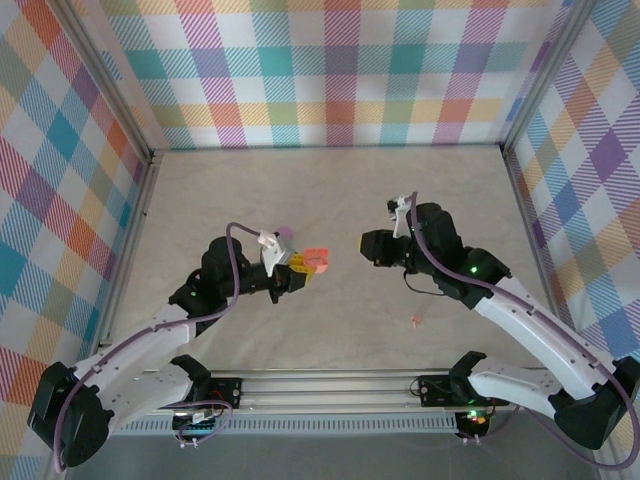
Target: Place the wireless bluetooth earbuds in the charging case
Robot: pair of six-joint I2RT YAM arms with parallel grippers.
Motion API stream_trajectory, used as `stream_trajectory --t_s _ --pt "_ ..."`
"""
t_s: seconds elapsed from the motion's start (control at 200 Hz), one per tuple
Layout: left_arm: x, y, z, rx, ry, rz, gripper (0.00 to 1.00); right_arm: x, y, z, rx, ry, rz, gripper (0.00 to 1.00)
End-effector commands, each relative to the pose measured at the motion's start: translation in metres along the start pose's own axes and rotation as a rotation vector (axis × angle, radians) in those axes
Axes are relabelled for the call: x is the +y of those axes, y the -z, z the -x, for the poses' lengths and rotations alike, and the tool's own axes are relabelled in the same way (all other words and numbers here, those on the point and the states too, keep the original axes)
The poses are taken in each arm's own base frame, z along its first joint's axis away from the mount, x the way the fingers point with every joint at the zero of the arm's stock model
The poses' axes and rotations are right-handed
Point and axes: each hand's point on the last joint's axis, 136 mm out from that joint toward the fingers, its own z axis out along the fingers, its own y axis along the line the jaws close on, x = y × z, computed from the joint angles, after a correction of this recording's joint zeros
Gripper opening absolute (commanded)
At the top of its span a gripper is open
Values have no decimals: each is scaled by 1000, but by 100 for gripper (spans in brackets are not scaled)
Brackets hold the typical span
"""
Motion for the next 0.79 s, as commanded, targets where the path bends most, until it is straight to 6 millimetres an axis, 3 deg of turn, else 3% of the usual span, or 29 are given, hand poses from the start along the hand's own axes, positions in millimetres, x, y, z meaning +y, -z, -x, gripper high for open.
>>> stream_trajectory --t_s 0.0,0.28,0.49,0.79 --pt "-6 -6 32 -94 -54 -27 0 29 9 21 -55 36 115 20" --pt "-1 -34 44 -132 -77 -16 0 56 -2 32 -57 28 232 20" --pt "2 -46 60 -196 -44 -5 0 63 -11 36 -60 26 273 20" --pt "10 -58 59 -232 -51 44 0 63 -16 38 -67 37 273 20"
